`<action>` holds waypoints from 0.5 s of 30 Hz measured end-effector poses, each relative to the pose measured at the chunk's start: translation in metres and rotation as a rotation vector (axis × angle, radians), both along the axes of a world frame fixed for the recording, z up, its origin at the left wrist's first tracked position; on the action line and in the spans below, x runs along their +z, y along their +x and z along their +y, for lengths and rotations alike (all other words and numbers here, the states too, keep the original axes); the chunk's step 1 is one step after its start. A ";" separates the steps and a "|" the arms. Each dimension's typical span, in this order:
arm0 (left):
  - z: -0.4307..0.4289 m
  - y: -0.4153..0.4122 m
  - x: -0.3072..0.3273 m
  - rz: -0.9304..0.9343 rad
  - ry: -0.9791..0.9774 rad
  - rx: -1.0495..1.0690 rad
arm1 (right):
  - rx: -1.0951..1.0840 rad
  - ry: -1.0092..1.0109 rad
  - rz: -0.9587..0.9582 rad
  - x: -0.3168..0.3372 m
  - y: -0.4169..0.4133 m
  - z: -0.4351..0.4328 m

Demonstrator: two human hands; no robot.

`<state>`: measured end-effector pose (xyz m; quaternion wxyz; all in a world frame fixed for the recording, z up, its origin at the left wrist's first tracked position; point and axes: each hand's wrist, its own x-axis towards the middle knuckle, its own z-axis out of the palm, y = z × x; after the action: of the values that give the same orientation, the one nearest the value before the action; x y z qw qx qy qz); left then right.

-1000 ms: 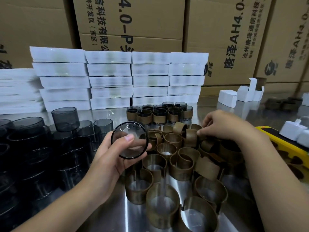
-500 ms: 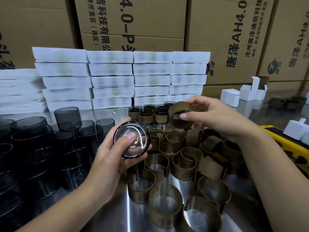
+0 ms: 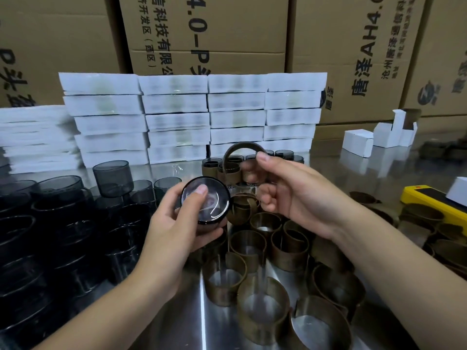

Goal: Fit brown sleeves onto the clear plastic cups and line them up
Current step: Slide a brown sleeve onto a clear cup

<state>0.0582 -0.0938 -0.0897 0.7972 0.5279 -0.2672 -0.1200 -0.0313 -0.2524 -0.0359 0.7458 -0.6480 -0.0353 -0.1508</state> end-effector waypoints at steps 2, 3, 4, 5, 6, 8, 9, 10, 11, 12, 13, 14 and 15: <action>-0.001 -0.003 0.000 -0.011 0.029 -0.003 | -0.010 -0.028 0.019 -0.002 0.000 0.003; -0.001 -0.004 0.000 -0.017 0.043 -0.012 | -0.004 -0.062 0.028 -0.003 0.000 0.005; -0.001 -0.005 0.000 -0.015 0.054 -0.024 | 0.008 -0.106 0.037 -0.004 -0.001 0.007; 0.000 -0.005 0.001 -0.007 0.065 -0.035 | 0.021 -0.149 0.045 -0.005 -0.001 0.010; 0.001 -0.005 0.001 0.003 0.076 -0.050 | 0.036 -0.186 0.047 -0.006 -0.002 0.012; 0.002 -0.004 0.003 -0.012 0.101 -0.095 | 0.056 -0.238 0.029 -0.008 -0.001 0.015; 0.003 -0.004 0.003 -0.025 0.108 -0.117 | 0.056 -0.246 0.014 -0.008 -0.001 0.017; 0.004 -0.005 0.004 -0.032 0.108 -0.136 | 0.044 -0.242 0.003 -0.009 0.000 0.017; 0.004 -0.005 0.004 -0.035 0.108 -0.152 | 0.027 -0.232 -0.004 -0.009 0.001 0.017; 0.004 -0.005 0.003 -0.041 0.113 -0.162 | 0.011 -0.221 -0.008 -0.010 0.001 0.017; 0.004 -0.006 0.002 -0.050 0.118 -0.165 | -0.003 -0.213 -0.009 -0.011 0.002 0.016; 0.005 -0.006 0.001 -0.059 0.121 -0.164 | -0.012 -0.205 -0.010 -0.011 0.002 0.016; 0.005 -0.006 0.000 -0.066 0.119 -0.164 | -0.020 -0.197 -0.012 -0.011 0.002 0.016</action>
<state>0.0519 -0.0890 -0.0897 0.7426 0.5543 -0.3283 -0.1831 -0.0292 -0.2365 -0.0469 0.6768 -0.7174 -0.0481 -0.1578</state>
